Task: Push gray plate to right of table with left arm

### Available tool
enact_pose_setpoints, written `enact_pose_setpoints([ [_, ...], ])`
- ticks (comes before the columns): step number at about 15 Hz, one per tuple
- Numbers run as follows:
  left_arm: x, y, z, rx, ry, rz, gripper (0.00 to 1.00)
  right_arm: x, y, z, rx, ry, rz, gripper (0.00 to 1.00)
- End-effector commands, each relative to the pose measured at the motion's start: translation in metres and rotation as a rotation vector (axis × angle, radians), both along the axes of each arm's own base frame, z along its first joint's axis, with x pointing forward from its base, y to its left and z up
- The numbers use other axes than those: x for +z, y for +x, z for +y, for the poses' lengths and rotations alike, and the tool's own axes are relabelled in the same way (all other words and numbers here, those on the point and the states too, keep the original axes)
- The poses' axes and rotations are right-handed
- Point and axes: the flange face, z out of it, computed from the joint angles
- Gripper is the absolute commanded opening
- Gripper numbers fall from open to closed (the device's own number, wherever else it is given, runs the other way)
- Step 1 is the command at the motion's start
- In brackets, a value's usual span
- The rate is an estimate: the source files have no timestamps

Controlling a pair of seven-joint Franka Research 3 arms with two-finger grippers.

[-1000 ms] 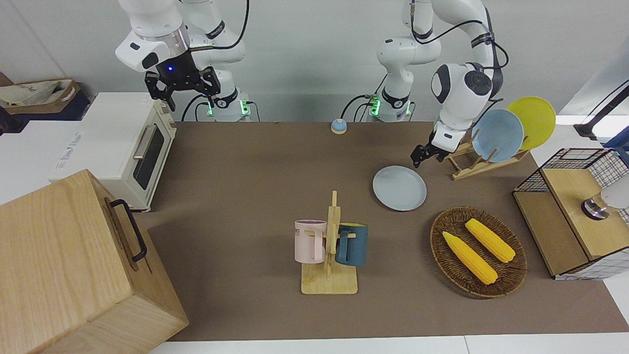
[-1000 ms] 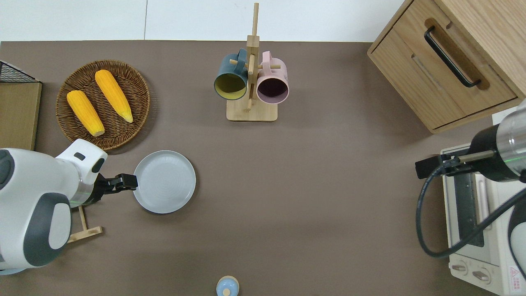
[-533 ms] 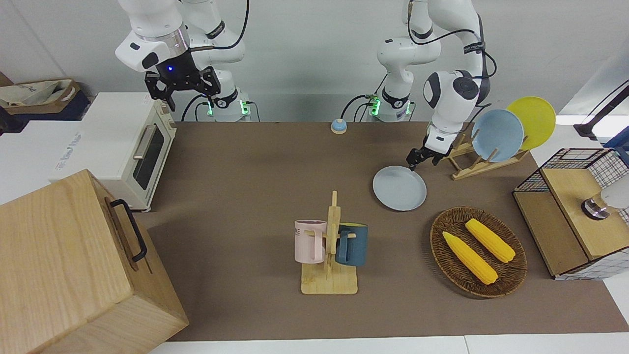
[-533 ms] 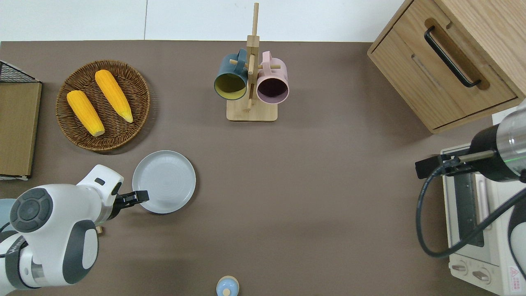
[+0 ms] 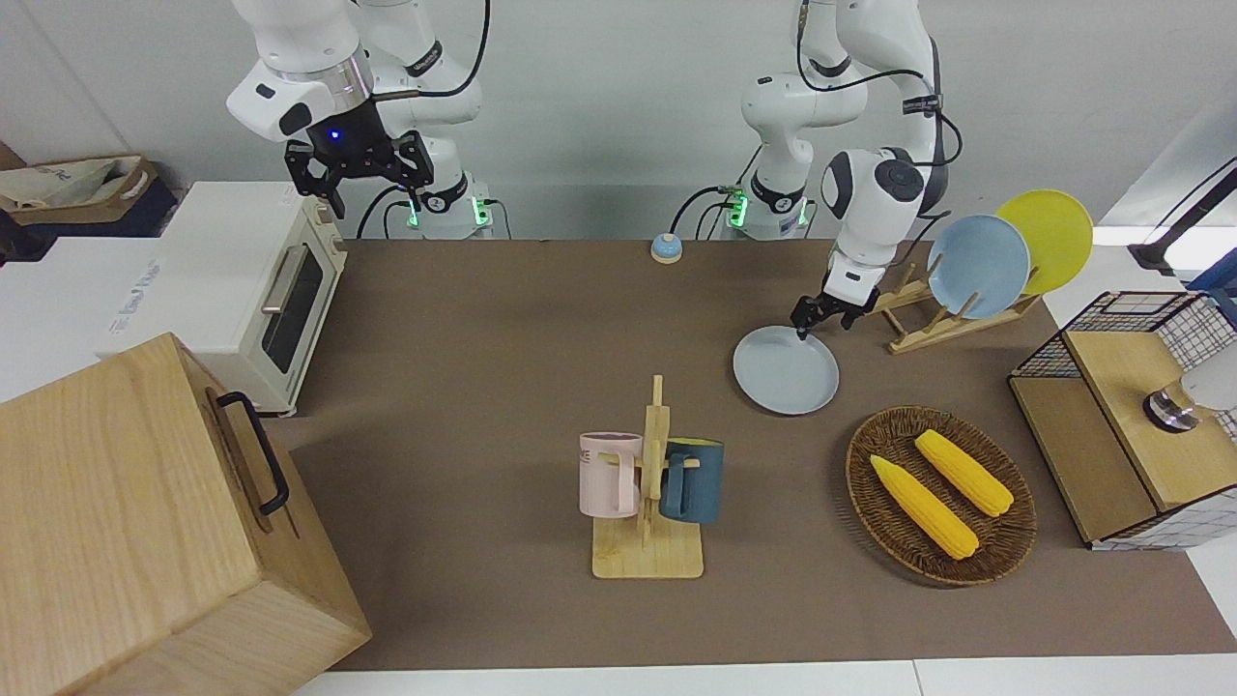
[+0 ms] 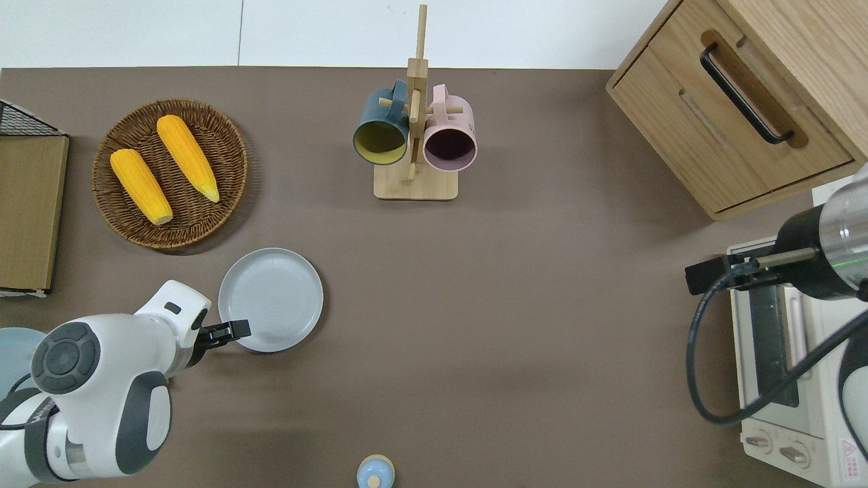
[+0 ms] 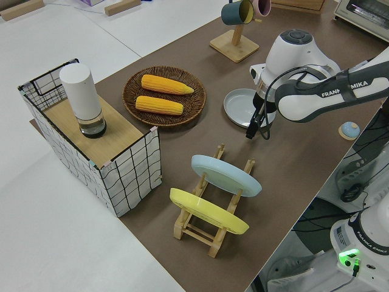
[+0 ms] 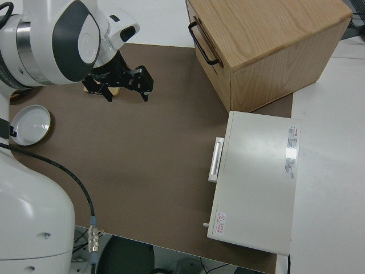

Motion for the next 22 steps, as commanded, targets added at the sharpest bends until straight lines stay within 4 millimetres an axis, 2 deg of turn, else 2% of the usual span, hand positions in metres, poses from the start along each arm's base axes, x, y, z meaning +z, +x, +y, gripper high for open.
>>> enact_pose_setpoints([
  [1, -0.0145, -0.0036, -0.0091, 0.005, -0.008, -0.019, 0.99, 0.004, -0.0025, -0.0016, -0.005, 0.009, 0.005, 0.983],
  [5, -0.0206, -0.0048, -0.0131, 0.005, -0.009, -0.015, 0.99, 0.004, -0.0025, -0.0016, -0.005, 0.009, 0.005, 0.983],
  [7, -0.0206, -0.0048, -0.013, 0.005, -0.01, -0.015, 0.93, 0.004, -0.0024, -0.0024, -0.008, 0.009, 0.005, 0.983],
  [8, -0.0206, -0.0048, -0.0131, 0.005, -0.009, -0.015, 0.84, 0.004, -0.0024, -0.0024, -0.006, 0.009, 0.005, 0.983],
  [9, -0.0212, -0.0048, -0.0124, 0.007, -0.009, -0.013, 0.7, 0.004, -0.0025, -0.0016, -0.006, 0.009, 0.005, 0.983],
  [15, -0.0215, -0.0056, -0.0164, -0.004, -0.009, -0.01, 0.04, 0.004, -0.0024, -0.0024, -0.008, 0.009, 0.005, 0.983],
  [16, -0.0215, -0.0056, -0.0164, -0.004, -0.009, -0.01, 0.0, 0.004, -0.0024, -0.0024, -0.006, 0.009, 0.005, 0.983],
  [22, -0.0217, -0.0066, -0.0177, -0.001, -0.008, -0.002, 0.0, 0.004, -0.0024, -0.0024, -0.006, 0.009, 0.005, 0.983],
])
